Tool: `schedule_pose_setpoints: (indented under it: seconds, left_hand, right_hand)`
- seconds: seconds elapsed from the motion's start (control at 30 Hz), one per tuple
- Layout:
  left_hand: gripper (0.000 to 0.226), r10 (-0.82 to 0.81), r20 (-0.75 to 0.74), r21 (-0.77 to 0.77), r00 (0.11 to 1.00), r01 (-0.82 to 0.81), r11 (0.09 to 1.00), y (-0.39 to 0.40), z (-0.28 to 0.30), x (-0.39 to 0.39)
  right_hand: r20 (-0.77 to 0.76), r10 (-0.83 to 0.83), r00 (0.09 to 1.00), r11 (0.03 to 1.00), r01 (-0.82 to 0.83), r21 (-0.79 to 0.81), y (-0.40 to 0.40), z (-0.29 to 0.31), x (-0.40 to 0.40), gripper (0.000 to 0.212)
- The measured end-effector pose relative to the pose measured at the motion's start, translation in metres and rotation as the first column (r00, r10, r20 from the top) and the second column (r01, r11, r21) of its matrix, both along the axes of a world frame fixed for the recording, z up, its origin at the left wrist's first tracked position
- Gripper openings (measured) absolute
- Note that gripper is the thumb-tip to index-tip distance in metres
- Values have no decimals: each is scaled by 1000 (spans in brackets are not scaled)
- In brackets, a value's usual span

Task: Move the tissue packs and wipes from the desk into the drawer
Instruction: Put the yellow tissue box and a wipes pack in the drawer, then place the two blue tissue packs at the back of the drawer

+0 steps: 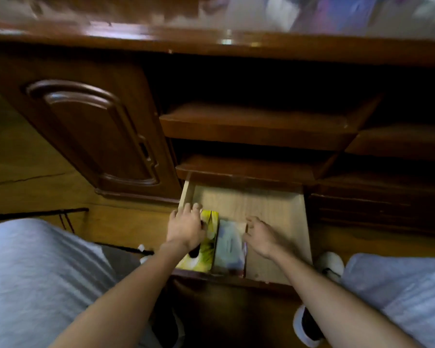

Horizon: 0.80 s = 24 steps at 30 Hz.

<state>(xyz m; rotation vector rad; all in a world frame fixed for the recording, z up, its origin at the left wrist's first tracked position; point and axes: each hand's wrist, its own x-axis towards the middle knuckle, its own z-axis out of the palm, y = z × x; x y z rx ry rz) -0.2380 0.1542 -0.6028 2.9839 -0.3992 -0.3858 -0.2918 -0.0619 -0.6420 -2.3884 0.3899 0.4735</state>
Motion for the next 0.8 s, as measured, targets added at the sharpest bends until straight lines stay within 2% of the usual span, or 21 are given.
schedule_pose_setpoints:
  seconds: [0.03, 0.07, 0.1, 0.17, 0.27, 0.3, 0.33, 0.37, 0.4, 0.53, 0.6, 0.7, 0.8]
  left_hand:
    - [47, 12, 127, -103, 992, 1, 995, -5, 25, 7]
    - [40, 22, 266, -200, 964, 33, 979, -11, 54, 14]
    - [35, 27, 410, -270, 912, 93, 958, -18, 86, 22]
    - [29, 29, 662, -320, 749, 248, 915, -31, 153, 42]
    - [24, 51, 870, -290, 490, 425, 857, -51, 254, 71]
    - [24, 56, 902, -268, 427, 454, 849, -56, 283, 79]
    - [24, 58, 920, -250, 388, 467, 848, -62, 308, 88]
    - [24, 62, 924, -245, 376, 462, 852, -67, 328, 96]
    - [24, 76, 917, -260, 393, 441, 859, -73, 344, 104]
    - [29, 156, 791, -406, 592, 316, 858, -97, 369, 147]
    - [34, 130, 720, -413, 682, 270, 870, -106, 369, 173]
    - [42, 58, 651, -371, 757, 251, 894, -123, 370, 211]
    - [50, -16, 609, -316, 793, 262, 912, -149, 374, 248]
  right_hand:
    - [166, -48, 985, 997, 56, -44, -4, 24, 4, 36]
    - [360, -87, 929, 986, 132, -102, -9, 52, 9, 24]
    - [546, -113, 830, 969, 213, -124, -16, 82, 14, 16]
    - [816, -107, 568, 952, 296, -81, -31, 148, 29, 11]
    - [983, -62, 171, 939, 345, -1, -49, 254, 56, 11]
    - [995, -54, 89, 936, 352, 19, -53, 288, 66, 11]
    - [998, -43, 51, 935, 354, 22, -57, 317, 75, 12]
    - [998, -30, 60, 936, 353, 7, -60, 343, 84, 13]
    - [993, -23, 112, 937, 348, -18, -65, 364, 94, 16]
    - [889, -80, 450, 934, 346, -91, -90, 391, 140, 33]
    - [809, -108, 578, 927, 353, -129, -103, 384, 165, 42]
    - [726, -91, 682, 911, 352, -216, -122, 379, 202, 52]
    - [678, -71, 732, 867, 381, -320, -147, 390, 242, 62]
